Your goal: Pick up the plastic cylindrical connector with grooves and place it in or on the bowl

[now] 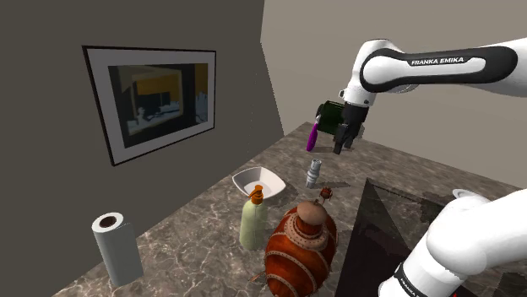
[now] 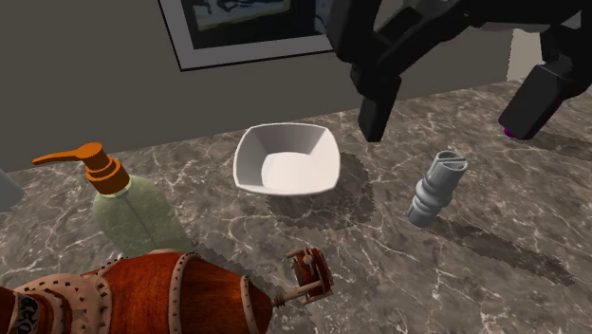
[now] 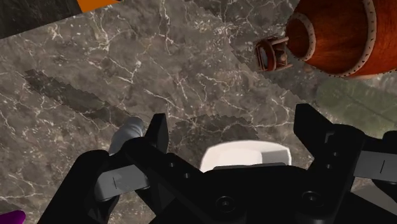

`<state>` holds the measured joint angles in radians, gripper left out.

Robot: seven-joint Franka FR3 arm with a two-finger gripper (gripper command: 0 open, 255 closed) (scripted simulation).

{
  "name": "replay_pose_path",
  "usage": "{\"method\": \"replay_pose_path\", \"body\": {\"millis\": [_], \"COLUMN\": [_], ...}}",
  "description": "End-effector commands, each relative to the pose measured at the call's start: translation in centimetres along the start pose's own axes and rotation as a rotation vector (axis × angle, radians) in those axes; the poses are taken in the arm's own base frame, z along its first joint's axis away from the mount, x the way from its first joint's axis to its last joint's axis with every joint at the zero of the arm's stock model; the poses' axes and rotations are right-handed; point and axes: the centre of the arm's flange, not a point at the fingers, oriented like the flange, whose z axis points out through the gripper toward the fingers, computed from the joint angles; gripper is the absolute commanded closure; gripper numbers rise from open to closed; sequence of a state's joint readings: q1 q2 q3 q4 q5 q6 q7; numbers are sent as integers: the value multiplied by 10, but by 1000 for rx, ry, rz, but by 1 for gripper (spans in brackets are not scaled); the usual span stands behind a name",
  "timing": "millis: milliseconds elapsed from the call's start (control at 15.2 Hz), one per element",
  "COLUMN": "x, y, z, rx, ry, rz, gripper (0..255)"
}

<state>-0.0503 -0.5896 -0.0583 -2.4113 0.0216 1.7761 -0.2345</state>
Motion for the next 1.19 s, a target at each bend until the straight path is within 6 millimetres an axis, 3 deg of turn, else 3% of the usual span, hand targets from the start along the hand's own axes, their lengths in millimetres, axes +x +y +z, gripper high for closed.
{"method": "replay_pose_path", "body": {"millis": [0, 1122], "x": [15, 141], "y": [17, 146], "z": [15, 138], "rx": [-6, -47], "ry": [5, 38], "rz": [2, 17], "gripper": [0, 0]}}
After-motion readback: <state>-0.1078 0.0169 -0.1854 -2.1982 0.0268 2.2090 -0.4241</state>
